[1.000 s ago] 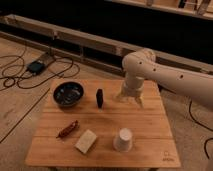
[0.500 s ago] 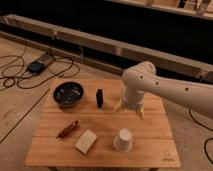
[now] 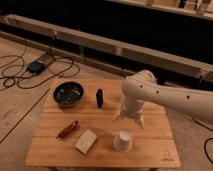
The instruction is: Place the ceramic cup over the eraser
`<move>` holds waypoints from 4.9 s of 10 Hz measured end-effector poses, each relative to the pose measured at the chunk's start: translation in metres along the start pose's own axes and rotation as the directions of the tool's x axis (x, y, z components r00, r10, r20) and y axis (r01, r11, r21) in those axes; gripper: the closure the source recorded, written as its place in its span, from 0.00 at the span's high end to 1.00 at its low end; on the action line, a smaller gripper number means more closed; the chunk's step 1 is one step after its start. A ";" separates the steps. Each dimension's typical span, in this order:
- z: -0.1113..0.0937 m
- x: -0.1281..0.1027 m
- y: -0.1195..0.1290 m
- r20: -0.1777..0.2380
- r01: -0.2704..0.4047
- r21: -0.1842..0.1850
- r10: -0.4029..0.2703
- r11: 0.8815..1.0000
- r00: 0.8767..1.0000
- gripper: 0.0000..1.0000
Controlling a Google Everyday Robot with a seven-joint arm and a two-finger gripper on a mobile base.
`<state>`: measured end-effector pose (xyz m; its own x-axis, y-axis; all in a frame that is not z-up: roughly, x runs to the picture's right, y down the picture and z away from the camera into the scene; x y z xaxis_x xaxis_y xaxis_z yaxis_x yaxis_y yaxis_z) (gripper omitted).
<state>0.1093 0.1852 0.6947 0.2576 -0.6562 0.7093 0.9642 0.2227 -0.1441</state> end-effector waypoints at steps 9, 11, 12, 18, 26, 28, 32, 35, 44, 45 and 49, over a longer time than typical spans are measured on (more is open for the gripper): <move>0.028 -0.037 -0.008 -0.121 0.070 -0.010 -0.070 0.998 0.990 0.80; 0.035 -0.044 -0.010 -0.132 0.084 -0.013 -0.085 0.996 0.988 0.80; 0.037 -0.047 -0.010 -0.127 0.081 -0.014 -0.082 0.997 0.988 0.80; 0.046 -0.047 -0.008 -0.114 0.064 -0.025 -0.066 0.998 0.991 0.80; 0.052 -0.041 -0.009 -0.137 0.072 -0.062 -0.080 0.996 0.987 0.43; 0.052 -0.045 -0.009 -0.122 0.066 -0.071 -0.075 0.995 0.990 0.21; 0.033 -0.039 -0.011 -0.120 0.054 -0.059 -0.061 0.997 0.991 0.00; -0.003 -0.017 -0.015 -0.149 0.052 -0.027 -0.056 0.998 0.987 0.00; -0.092 0.066 -0.066 -0.279 0.117 -0.017 -0.117 0.993 0.953 0.00; -0.096 0.072 -0.076 -0.286 0.130 -0.021 -0.131 0.991 0.949 0.00; -0.109 0.096 -0.108 -0.319 0.175 -0.044 -0.180 0.984 0.931 0.00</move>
<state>0.0365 0.0193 0.7035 0.0864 -0.8806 0.4659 0.9962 0.0725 -0.0477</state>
